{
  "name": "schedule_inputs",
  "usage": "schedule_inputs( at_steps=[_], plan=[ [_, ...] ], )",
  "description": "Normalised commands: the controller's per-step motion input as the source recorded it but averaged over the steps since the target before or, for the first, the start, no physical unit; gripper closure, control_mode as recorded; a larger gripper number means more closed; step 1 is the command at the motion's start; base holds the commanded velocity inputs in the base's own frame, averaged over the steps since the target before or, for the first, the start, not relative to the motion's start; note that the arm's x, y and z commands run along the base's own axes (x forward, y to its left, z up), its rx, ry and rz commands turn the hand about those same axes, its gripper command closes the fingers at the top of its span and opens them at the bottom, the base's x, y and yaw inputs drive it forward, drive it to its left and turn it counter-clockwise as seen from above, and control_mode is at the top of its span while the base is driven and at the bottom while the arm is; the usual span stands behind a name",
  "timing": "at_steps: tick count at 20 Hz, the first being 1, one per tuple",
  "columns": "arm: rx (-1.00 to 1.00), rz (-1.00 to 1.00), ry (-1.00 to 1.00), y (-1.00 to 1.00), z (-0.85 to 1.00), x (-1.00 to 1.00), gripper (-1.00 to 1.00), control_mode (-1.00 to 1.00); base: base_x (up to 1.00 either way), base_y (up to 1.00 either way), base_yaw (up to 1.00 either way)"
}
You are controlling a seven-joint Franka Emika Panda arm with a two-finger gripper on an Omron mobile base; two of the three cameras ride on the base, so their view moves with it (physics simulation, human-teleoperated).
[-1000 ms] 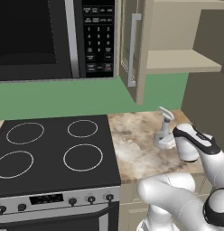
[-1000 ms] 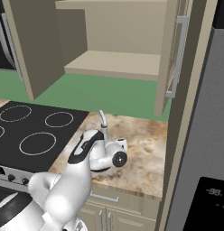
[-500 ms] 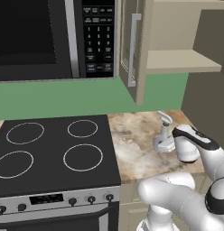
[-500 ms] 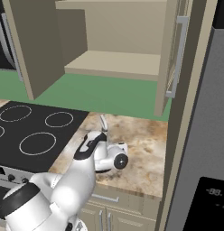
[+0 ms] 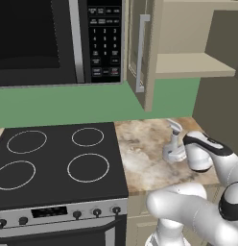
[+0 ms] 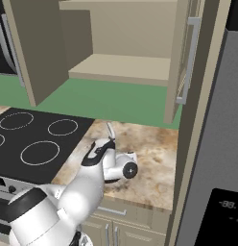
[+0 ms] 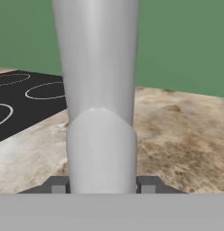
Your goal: Move the cutting board and knife to the sink. Then move spray from the cabinet to the counter.
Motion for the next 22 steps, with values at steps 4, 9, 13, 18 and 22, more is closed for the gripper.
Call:
schedule_inputs(
  at_steps=[4, 9, 13, 18, 22],
  plan=[
    [0.0, 0.0, -0.08, 0.05, -0.25, 0.01, 1.0, -1.0, 0.0, 0.0, 0.0],
    [0.0, 0.0, -0.07, 0.07, -0.34, 0.0, 1.0, -1.0, 0.0, 0.0, 0.0],
    [0.0, 0.0, -0.03, 0.07, -0.29, 0.02, 1.0, -1.0, 0.0, 0.0, 0.0],
    [0.0, 0.0, 0.0, 0.03, -0.26, 0.05, 1.0, -1.0, 0.0, 0.0, 0.0],
    [-0.03, 0.0, 0.0, 0.14, -0.35, -0.01, 1.0, -1.0, 0.0, 0.0, 0.0]
  ],
)
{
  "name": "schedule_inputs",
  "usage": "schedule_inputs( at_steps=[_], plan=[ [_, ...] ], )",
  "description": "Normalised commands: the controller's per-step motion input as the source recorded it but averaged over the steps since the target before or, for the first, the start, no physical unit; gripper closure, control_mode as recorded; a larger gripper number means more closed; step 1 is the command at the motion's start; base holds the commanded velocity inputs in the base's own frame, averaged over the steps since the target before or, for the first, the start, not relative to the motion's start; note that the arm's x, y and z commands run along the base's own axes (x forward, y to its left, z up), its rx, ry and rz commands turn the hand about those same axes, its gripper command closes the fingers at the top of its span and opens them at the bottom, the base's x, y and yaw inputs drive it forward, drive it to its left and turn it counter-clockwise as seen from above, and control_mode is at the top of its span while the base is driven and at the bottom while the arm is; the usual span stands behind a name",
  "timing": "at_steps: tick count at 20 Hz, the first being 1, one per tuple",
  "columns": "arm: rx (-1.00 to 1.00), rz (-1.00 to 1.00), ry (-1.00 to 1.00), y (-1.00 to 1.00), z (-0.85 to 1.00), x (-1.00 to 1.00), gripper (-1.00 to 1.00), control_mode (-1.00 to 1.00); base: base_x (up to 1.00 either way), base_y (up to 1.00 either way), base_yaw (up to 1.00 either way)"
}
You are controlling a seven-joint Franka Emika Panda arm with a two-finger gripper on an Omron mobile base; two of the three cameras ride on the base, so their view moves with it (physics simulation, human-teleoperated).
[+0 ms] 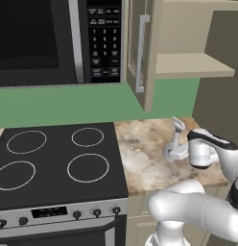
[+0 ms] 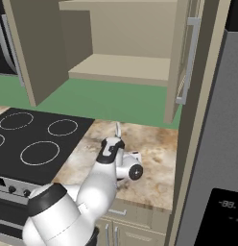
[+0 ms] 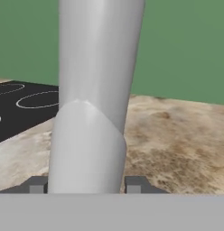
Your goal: Move the cutting board and knife to the sink. Then move spray from the cabinet to the counter.
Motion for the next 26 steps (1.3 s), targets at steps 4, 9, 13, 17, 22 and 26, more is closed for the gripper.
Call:
schedule_inputs(
  at_steps=[4, 9, 13, 17, 22, 26],
  plan=[
    [-0.06, 0.0, 0.0, 0.26, -0.41, -0.11, 1.0, -1.0, 0.0, 0.0, 0.0],
    [-0.09, 0.0, -0.05, 0.31, -0.42, -0.14, 1.0, -1.0, 0.0, 0.0, 0.0],
    [-0.08, 0.0, -0.07, 0.28, -0.43, -0.09, 1.0, -1.0, 0.0, 0.0, 0.0],
    [-0.04, 0.0, -0.03, 0.22, -0.43, -0.04, 1.0, -1.0, 0.0, 0.0, 0.0],
    [-0.02, 0.0, -0.01, 0.2, -0.43, -0.01, 1.0, -1.0, 0.0, 0.0, 0.0],
    [-0.03, 0.0, 0.0, 0.25, -0.47, -0.08, -1.0, -1.0, 0.0, 0.0, 0.0]
  ],
)
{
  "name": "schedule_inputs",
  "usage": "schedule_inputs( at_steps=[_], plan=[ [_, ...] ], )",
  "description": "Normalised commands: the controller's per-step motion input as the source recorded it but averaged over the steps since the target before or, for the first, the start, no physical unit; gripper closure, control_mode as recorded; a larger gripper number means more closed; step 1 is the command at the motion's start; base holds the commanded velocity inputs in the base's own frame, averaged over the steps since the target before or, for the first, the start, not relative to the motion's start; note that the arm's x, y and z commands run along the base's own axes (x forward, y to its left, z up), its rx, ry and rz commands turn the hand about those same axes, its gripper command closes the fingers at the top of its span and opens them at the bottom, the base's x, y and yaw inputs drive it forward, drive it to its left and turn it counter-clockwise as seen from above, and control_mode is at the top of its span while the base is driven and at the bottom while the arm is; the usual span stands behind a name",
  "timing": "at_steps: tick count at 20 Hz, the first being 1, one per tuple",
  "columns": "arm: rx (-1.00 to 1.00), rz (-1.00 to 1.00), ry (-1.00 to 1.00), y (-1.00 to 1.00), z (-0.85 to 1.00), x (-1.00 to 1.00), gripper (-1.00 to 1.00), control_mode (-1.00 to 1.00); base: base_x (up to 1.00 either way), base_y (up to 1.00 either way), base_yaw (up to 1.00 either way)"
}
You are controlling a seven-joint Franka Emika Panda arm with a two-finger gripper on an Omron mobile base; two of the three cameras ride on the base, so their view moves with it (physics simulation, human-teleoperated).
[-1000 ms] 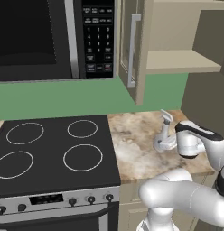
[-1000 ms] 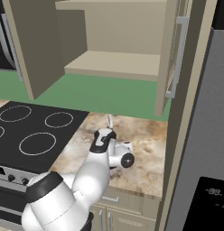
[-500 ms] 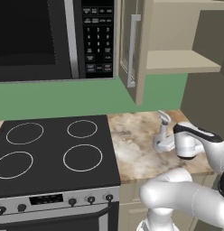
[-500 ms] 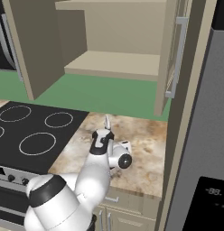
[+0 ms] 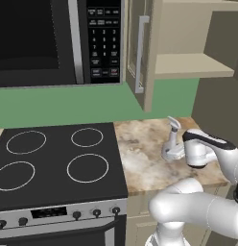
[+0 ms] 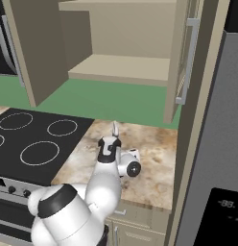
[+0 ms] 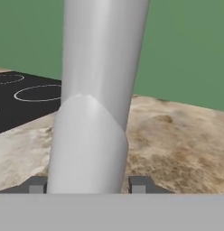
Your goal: Move the cutting board and knife to the sink. Then move spray from the cabinet to the counter.
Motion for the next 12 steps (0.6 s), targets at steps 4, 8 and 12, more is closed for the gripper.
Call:
schedule_inputs(
  at_steps=[4, 8, 12],
  plan=[
    [-0.03, 0.0, -0.01, 0.23, -0.42, -0.14, -1.0, -1.0, 0.0, 0.0, 0.0],
    [-0.05, 0.0, -0.04, 0.25, -0.44, -0.17, -1.0, -1.0, 0.0, 0.0, 0.0],
    [-0.03, 0.0, -0.04, 0.21, -0.38, -0.14, -1.0, -1.0, 0.0, 0.0, 0.0]
  ],
)
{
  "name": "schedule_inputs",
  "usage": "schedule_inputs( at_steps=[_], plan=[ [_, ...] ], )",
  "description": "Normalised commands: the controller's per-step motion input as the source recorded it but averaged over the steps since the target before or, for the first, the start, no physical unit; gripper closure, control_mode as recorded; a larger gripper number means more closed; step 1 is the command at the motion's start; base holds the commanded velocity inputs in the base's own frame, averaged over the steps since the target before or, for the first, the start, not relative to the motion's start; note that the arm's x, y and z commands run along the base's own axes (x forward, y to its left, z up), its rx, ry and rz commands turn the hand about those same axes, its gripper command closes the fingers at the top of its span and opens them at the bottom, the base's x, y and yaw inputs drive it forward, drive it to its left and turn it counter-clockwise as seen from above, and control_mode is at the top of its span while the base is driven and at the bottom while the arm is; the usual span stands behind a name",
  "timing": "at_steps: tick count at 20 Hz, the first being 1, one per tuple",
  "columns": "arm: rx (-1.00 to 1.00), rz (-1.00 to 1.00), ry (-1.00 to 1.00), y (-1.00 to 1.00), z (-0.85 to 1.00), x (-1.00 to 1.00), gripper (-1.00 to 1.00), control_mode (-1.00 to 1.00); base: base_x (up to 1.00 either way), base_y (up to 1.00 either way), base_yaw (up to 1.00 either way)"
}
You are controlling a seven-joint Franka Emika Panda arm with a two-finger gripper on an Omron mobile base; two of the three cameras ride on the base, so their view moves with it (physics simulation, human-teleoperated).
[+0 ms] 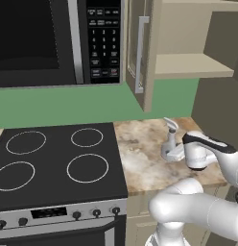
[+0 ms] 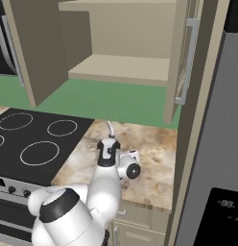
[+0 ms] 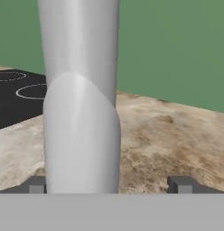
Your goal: Move the cutting board and knife to the sink. Then move spray from the cabinet to the counter.
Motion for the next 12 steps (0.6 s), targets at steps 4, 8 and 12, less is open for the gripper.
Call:
schedule_inputs(
  at_steps=[4, 8, 12],
  plan=[
    [0.0, 0.0, -0.01, 0.13, -0.22, -0.03, -1.0, -1.0, 0.0, 0.0, 0.0],
    [0.0, 0.0, 0.0, 0.09, -0.14, -0.03, -1.0, -1.0, 0.0, 0.0, 0.0],
    [0.0, 0.0, 0.0, 0.02, -0.05, -0.04, -1.0, -1.0, 0.0, 0.0, 0.0]
  ],
)
